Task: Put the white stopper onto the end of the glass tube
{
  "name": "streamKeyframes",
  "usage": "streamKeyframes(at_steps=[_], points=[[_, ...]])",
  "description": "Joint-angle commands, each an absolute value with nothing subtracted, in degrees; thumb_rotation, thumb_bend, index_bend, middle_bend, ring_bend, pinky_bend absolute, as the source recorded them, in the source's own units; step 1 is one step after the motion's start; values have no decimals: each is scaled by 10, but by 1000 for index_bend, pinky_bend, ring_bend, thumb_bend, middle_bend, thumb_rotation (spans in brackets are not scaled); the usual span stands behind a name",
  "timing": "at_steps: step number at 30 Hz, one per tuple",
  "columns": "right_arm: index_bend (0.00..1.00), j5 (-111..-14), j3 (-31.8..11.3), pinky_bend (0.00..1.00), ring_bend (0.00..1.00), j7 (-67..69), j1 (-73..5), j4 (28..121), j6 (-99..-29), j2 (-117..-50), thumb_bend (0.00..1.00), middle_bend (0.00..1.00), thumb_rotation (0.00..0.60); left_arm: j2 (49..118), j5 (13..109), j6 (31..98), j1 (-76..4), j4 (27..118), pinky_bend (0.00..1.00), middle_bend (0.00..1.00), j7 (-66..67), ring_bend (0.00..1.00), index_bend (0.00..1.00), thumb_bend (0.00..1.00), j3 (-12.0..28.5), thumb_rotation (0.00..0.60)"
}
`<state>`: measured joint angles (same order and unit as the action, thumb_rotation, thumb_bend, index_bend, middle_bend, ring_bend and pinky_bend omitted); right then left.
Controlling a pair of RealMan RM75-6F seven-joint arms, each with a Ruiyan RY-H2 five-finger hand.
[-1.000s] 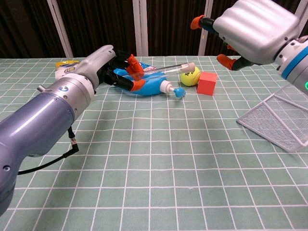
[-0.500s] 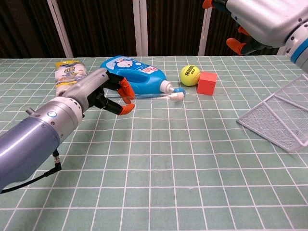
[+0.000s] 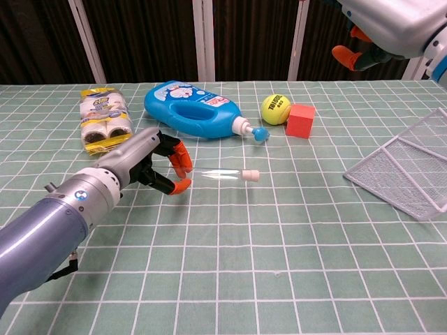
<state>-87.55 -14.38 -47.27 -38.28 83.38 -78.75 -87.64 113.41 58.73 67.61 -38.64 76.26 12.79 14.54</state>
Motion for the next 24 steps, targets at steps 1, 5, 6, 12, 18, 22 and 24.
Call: streamKeyframes(at_steps=[1,5,6,12,18,22,24], points=[[177,-875,-143,909,1000,-471,-381,836,-788,-875,442,967,600,1139,592,673,-387,755,0,499,133,90,525,761,144,600],[176,-874,-143,908,1000,-468,-379,839,-790,-873,442,967,600,1141,597,668,-387,746,0,498,145,90,523,760,137,600],[176,-874,-142,908,1000,-467,-379,840,-790,-873,442,967,600,1142,596,666,-386,745,0,497,147,90,521,759,136,600],[176,-872,-143,907,1000,-465,-377,845,-790,-871,441,967,600,1142,590,661,-384,745,0,484,164,90,508,752,138,600],[177,-872,-142,907,1000,-464,-376,849,-791,-870,442,967,600,1135,588,661,-380,753,0,468,182,90,478,600,138,600],[177,-869,-142,907,1000,-466,-374,854,-791,-870,441,967,600,1127,579,665,-375,764,0,456,197,90,460,531,142,600],[177,-868,-143,907,1000,-469,-374,858,-791,-869,441,967,600,1124,575,666,-373,770,0,449,203,90,454,512,143,600]])
